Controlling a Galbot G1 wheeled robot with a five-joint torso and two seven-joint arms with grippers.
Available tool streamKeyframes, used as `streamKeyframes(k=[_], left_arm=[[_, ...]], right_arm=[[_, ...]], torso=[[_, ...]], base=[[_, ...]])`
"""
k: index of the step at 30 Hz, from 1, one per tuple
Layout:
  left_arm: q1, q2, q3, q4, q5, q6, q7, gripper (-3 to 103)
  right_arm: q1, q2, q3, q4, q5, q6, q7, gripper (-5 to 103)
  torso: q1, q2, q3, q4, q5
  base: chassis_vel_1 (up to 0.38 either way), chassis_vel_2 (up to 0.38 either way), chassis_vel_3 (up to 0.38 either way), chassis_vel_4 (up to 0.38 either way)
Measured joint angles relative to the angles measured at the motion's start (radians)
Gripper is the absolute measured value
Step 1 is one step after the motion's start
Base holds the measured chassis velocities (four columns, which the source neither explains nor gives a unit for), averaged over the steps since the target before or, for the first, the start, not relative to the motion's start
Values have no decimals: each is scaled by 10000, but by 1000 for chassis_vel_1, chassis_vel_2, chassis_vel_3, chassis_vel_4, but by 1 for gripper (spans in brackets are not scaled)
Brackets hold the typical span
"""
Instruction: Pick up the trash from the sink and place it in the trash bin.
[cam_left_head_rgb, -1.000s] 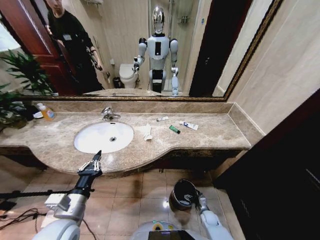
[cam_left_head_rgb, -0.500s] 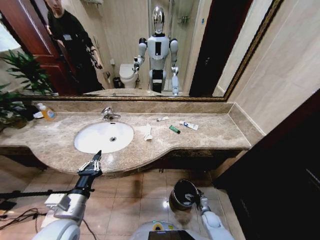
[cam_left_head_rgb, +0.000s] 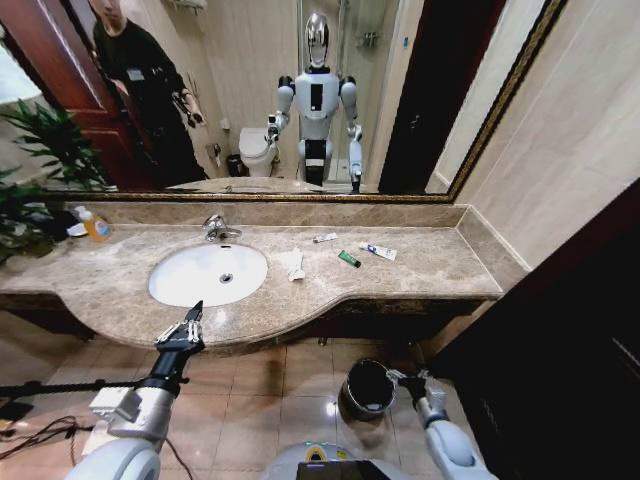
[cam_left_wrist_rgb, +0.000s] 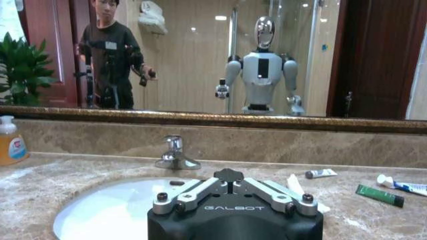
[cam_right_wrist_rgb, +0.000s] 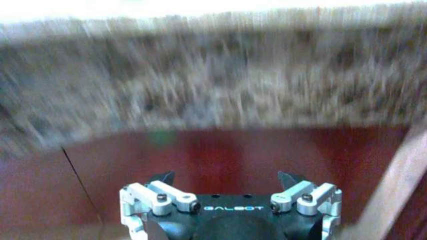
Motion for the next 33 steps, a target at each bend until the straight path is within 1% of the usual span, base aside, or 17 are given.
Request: streamKeyframes(k=[2, 5, 9, 10, 11, 13, 14, 15, 16, 17, 18, 19, 20, 23, 28, 31, 33], left_arm=[[0, 0, -1, 1, 0, 0, -1, 0], [0, 0, 0, 0, 0, 0, -1, 0], [0, 0, 0, 0, 0, 0, -1, 0], [0, 0, 0, 0, 0, 0, -1, 0], [0, 0, 0, 1, 0, 0, -1, 0], [0, 0, 0, 1, 0, 0, -1, 0], [0, 0, 0, 1, 0, 0, -1, 0], [0, 1, 0, 0, 0, 0, -1, 0], [0, 0, 0, 0, 0, 0, -1, 0], [0, 0, 0, 0, 0, 0, -1, 0], [0, 0, 0, 1, 0, 0, -1, 0], [0, 0, 0, 0, 0, 0, -1, 0], [0, 0, 0, 1, 0, 0, -1, 0], [0, 1, 0, 1, 0, 0, -2, 0], [0, 1, 0, 0, 0, 0, -1, 0], [0, 0, 0, 1, 0, 0, 1, 0], [0, 0, 0, 0, 0, 0, -1, 0]], right_arm=[[-503, -50, 180, 1316, 136, -74, 164, 100], [-724, -41, 270, 2185, 209, -274, 241, 100], [-804, 4, 187, 4168, 278, -1282, 556, 100], [-804, 4, 187, 4168, 278, -1282, 556, 100], [-599, -23, 84, 4620, 299, -1710, 576, 100], [-141, -146, -58, 5030, 379, -2230, 540, 100], [-141, -146, -58, 5030, 379, -2230, 540, 100], [246, -281, -144, 5154, 426, -2596, 336, 100], [547, -394, -184, 5154, 443, -2877, -17, 100], [547, -394, -184, 5154, 443, -2877, -17, 100], [770, -475, -209, 5116, 448, -3021, -316, 100], [1216, -655, -259, 4889, 494, -3248, -958, 100], [1523, -769, -316, 4687, 556, -3363, -1280, 100], [2352, -1049, -511, 4103, 698, -3653, -1639, 100], [3670, -1382, -814, 3220, 986, -3983, -1790, 100], [5236, -1764, -1451, 2128, 1757, -4308, -1792, 100], [5574, -1834, -1648, 1807, 1868, -4362, -1791, 100]], torso=[[0, 0, 0, 1, -1], [0, 0, 0, 0, 0], [0, 0, 0, -1, 1], [0, 0, 0, -1, 1], [0, 0, 0, -1, -2], [0, 0, 0, 1, 0], [0, 0, 0, 1, 0], [0, 0, 0, 2, -1], [1, 0, 1, 2, 0], [1, 0, 1, 2, 0], [1, 0, 1, 1, 1], [1, 0, 1, 2, 0], [1, -1, 1, 1, 2], [1, 0, 1, 1, 0], [2, -1, 2, 0, 4], [2, -1, 2, 2, 1], [2, -1, 2, 3, 1]], base=[[0, 0, 0, 0], [0, 0, 0, 0], [0, 0, 0, 0], [0, 0, 0, 0], [0, 0, 0, 0], [0, 0, 0, 0], [0, 0, 0, 0], [0, 0, 0, 0], [0, 0, 0, 0], [0, 0, 0, 0], [0, 0, 0, 0], [0, 0, 0, 0], [0, 0, 0, 0], [0, 0, 0, 0], [0, 0, 0, 0], [0, 0, 0, 0], [0, 0, 0, 0]])
